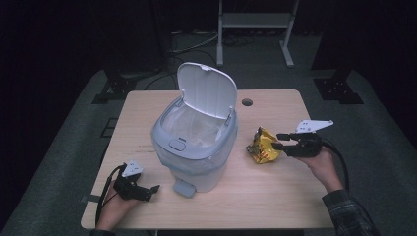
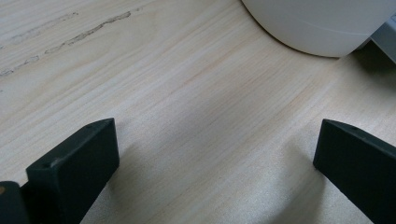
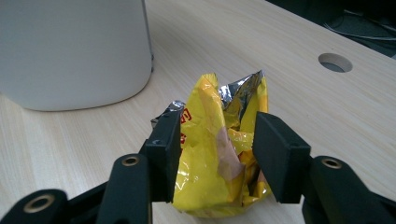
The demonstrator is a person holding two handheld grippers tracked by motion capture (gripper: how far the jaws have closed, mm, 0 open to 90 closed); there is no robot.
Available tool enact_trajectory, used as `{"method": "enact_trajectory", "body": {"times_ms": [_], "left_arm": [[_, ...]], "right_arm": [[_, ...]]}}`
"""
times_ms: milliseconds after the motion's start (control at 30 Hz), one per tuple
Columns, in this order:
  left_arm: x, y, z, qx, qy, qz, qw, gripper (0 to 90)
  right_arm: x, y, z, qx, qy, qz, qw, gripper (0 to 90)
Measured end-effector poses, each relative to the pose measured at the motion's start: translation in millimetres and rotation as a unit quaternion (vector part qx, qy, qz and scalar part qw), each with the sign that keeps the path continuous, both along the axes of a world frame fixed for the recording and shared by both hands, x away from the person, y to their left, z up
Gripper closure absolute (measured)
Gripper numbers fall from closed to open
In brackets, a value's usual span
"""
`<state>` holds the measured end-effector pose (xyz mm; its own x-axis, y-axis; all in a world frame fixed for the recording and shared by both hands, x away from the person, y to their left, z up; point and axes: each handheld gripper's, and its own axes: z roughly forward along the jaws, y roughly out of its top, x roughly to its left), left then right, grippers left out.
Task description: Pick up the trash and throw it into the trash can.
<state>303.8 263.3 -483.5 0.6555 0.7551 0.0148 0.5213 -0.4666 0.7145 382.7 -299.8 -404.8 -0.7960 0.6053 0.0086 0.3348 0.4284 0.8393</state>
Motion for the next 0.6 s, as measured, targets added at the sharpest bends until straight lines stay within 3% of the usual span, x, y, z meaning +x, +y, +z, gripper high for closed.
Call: {"method": "enact_trajectory", "body": {"times_ms": [600], "left_arm": [[0.8,0.3,0.2,0.001,0.0,0.002,1.0,0.0]], "right_arm": [[5.8,5.7,-14.1,-0.025,0.021,0.018,0.9993,70.0]]}}
